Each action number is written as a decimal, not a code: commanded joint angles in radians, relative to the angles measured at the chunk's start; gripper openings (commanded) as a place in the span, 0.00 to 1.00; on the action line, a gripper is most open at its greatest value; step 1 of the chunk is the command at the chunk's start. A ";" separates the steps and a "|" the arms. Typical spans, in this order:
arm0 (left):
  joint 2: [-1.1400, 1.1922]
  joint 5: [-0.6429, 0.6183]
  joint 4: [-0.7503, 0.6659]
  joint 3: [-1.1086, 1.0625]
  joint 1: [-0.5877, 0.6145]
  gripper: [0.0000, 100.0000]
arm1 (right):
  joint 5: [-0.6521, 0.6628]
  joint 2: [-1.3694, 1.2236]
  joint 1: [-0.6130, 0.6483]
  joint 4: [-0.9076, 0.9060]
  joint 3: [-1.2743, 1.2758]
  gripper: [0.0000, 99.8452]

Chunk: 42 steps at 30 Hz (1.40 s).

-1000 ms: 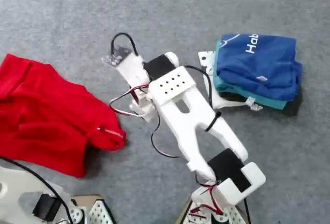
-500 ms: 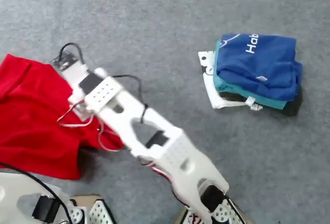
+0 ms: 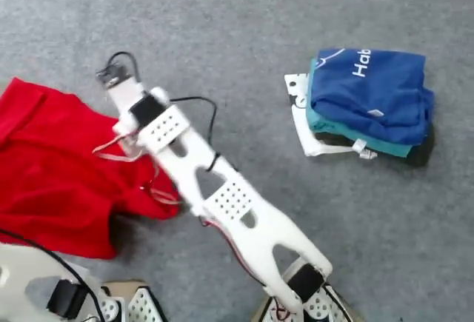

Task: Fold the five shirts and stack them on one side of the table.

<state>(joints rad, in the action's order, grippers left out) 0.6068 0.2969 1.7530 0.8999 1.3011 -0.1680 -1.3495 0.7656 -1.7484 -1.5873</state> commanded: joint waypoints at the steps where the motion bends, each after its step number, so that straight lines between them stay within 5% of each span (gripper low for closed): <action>1: -0.014 0.000 0.005 -0.062 -0.090 0.03 | 0.009 0.156 -0.098 -0.021 0.045 0.01; 5: -0.014 -0.002 0.005 -0.084 -0.209 0.03 | 0.055 0.389 -0.216 -0.021 0.257 0.01; 11: -0.014 -0.002 0.005 -0.074 -0.427 0.03 | 0.169 0.829 -0.359 -0.018 0.932 0.01; 18: -0.008 0.000 0.005 -0.090 -0.653 0.03 | 0.442 1.442 -0.381 -0.018 1.709 0.01; 24: 0.020 -0.006 0.005 -0.091 -0.762 0.03 | 0.733 1.899 -0.371 -0.006 2.117 0.02; 26: 0.029 -0.006 0.005 -0.091 -0.776 0.03 | 0.752 1.979 -0.358 0.003 2.183 0.04; 33: 0.031 -0.052 0.002 -0.140 -0.776 0.03 | 0.695 2.043 -0.351 -0.006 2.120 0.36; 42: 0.037 -0.133 -0.026 -0.165 -0.751 0.03 | 0.701 1.764 -0.353 0.245 1.928 0.15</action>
<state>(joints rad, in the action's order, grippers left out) 0.6575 0.1741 1.7392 0.7388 0.5462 0.5317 0.5224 0.4020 -1.6088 0.4196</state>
